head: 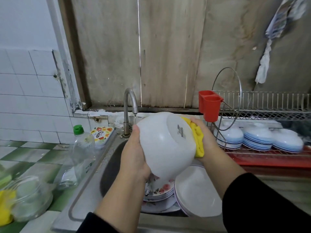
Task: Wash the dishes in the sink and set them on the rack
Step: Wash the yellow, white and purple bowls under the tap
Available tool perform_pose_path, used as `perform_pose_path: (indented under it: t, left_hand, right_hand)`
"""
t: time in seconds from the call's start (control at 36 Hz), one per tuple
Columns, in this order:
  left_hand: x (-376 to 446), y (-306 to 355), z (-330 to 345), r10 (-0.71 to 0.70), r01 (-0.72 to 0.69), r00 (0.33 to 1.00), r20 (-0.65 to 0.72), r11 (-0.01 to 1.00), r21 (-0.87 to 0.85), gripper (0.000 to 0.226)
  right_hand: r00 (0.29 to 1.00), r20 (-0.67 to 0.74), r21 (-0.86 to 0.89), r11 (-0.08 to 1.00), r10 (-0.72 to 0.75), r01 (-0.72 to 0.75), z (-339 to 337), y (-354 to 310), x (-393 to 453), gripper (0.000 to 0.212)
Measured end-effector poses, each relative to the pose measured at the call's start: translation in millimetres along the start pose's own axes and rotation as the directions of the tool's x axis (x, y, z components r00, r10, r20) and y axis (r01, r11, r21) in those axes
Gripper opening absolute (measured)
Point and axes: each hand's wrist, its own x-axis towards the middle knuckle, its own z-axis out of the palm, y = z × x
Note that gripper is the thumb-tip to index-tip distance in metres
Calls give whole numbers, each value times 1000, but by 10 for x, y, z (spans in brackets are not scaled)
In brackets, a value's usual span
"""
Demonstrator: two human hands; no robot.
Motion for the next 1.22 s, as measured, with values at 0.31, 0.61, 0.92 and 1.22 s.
perform_pose_path:
  t: [0.31, 0.61, 0.92, 1.22]
  left_hand:
    - [-69, -209, 100, -15, 12, 998, -60, 998, -56, 54]
    - [-150, -204, 128, -156, 149, 961, 230, 988, 44, 56]
    - [-113, -34, 123, 11, 52, 980, 197, 949, -312, 55]
    - [-68, 92, -138, -81, 97, 983, 165, 991, -93, 52]
  right_hand:
    - [810, -319, -265, 867, -492, 422, 82, 580, -196, 68]
    - [713, 509, -849, -149, -482, 506, 400, 47, -230, 62]
    - [409, 332, -670, 93, -850, 736, 56, 600, -299, 48]
    - [995, -91, -83, 996, -32, 24, 80, 17, -109, 37]
